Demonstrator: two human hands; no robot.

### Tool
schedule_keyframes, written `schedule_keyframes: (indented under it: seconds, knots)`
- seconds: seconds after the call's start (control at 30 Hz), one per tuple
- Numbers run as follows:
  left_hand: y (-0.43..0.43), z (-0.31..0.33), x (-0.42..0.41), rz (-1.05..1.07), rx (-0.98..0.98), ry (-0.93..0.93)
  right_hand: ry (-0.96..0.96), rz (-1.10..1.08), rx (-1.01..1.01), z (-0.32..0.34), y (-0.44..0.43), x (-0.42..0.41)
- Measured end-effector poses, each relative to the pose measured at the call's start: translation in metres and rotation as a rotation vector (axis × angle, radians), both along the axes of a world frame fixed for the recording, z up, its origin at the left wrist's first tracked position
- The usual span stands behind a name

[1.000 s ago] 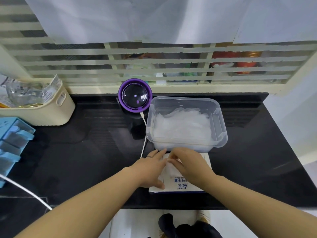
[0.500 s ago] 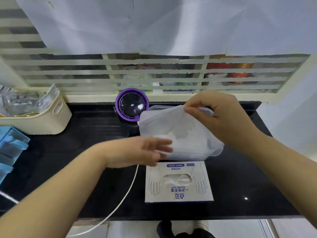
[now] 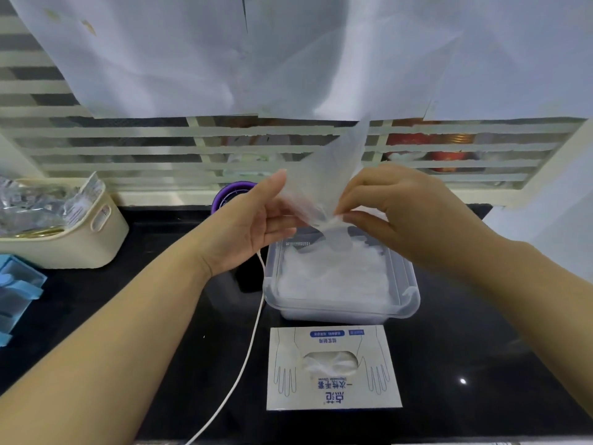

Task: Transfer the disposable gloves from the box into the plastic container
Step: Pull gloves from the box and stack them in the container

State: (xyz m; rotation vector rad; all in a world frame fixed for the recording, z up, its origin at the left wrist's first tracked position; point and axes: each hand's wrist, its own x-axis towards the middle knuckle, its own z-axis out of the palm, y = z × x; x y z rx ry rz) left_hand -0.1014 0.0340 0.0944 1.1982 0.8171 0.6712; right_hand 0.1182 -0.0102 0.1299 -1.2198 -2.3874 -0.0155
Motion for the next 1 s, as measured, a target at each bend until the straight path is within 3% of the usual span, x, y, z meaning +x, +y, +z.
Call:
schedule_keyframes:
  seconds: [0.17,0.3,0.5,0.7,0.93,1.0]
  knots:
    - [0.011,0.014,0.011,-0.032,0.138,-0.019,-0.068,-0.037,-0.085,0.002,0.012,0.008]
    - [0.014,0.021,0.023,-0.008,0.305,0.229,-0.125,-0.065,-0.171,0.012,0.019,0.018]
    - [0.018,-0.012,0.044,0.199,0.063,0.211,-0.155,-0.183,-0.244,0.005,0.038,0.023]
    - [0.018,-0.067,0.052,0.262,-0.048,0.529,-0.272,-0.174,-0.448,-0.061,0.048,0.011]
    - [0.024,-0.091,0.055,0.165,0.085,0.894,-0.375,-0.113,-0.723,-0.140,0.045,0.009]
    - [0.020,-0.088,0.055,0.086,0.249,1.054,-0.377,-0.092,-0.762,-0.150,0.048,0.010]
